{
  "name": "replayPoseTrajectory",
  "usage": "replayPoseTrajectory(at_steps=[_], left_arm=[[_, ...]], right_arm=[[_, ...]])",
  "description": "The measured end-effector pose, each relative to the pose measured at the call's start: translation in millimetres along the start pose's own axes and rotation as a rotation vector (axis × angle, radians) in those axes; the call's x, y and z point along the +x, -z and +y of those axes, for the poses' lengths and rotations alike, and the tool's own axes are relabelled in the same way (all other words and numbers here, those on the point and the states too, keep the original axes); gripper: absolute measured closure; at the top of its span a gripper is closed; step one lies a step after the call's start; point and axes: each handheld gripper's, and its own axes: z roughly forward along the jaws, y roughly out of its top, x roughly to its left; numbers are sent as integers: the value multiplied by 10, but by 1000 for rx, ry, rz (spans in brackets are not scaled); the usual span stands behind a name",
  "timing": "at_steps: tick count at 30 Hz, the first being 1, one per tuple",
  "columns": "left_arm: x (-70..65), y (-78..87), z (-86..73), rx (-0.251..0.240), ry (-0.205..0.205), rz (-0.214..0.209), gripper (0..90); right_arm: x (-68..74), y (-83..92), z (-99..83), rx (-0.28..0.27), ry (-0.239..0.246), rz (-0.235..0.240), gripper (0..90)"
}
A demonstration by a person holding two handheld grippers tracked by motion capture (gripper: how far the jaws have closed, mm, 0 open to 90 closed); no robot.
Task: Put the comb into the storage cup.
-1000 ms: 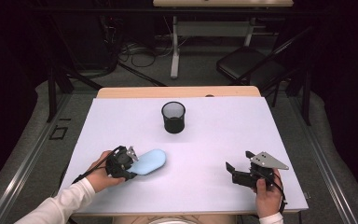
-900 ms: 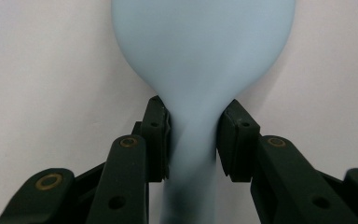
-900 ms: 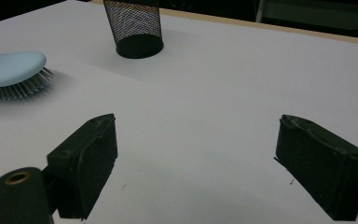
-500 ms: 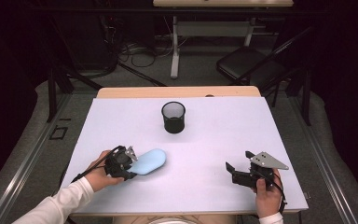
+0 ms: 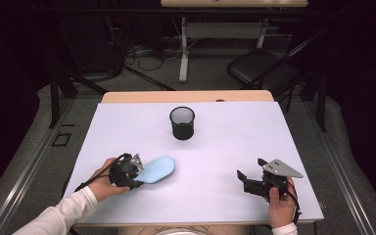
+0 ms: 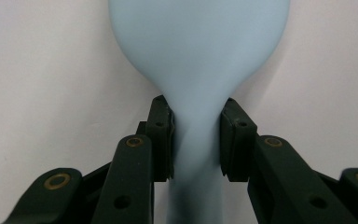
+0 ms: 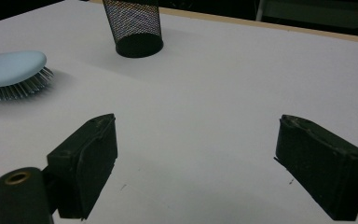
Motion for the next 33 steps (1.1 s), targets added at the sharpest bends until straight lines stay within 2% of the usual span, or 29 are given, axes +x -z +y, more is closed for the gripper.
replayPoseTrajectory(at_steps=[20,27,33], left_arm=[[-11,13,1,-28,10,-6,697],[-12,32,3,-50,17,-10,697],[-6,90,14,-88,32,-9,698]], right_arm=[[-5,-2,-3,-3,0,-3,123],[-5,0,-4,-1,-1,-2,123],[-12,9,-5,-4,-3,-1,123]])
